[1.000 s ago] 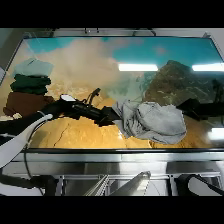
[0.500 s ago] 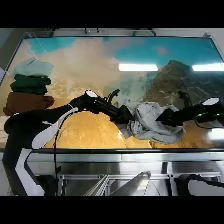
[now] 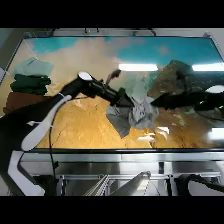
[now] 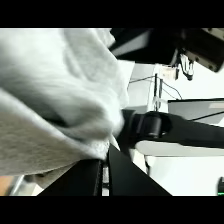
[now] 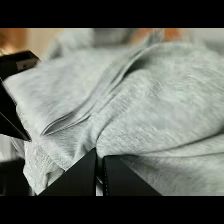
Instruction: Fold the shirts.
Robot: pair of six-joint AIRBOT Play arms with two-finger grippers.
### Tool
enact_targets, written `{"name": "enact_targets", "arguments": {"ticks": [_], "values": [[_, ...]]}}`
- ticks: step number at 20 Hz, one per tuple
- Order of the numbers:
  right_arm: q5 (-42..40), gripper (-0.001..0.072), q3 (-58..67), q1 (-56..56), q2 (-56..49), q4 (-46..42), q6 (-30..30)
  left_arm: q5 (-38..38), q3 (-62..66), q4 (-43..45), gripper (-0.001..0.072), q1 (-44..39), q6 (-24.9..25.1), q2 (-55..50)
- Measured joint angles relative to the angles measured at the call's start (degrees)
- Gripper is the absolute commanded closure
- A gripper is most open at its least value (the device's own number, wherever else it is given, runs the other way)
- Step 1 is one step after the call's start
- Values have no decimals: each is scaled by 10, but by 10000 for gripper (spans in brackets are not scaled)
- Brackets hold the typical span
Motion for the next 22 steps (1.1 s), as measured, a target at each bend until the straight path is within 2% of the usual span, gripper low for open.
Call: {"name": "enact_targets", "arguments": {"ticks": [4,8,10,16,17,19,22], "values": [[-4,695,132,-67,109,124,1,-18,108,-1,690,89,-22,124],[-97,695,207,-140,230,193,4,-38,199,-5,688,191,-46,237],[-118,694,221,-155,270,195,14,-53,217,7,688,228,-57,279],[-164,694,226,-143,296,104,69,-107,225,173,685,264,-101,339],[-161,694,225,-138,290,93,80,-103,214,181,684,266,-106,341],[-101,693,221,-118,278,84,85,-116,179,184,684,256,-109,347],[-71,694,189,-78,253,72,96,-115,95,202,684,232,-104,348]]}}
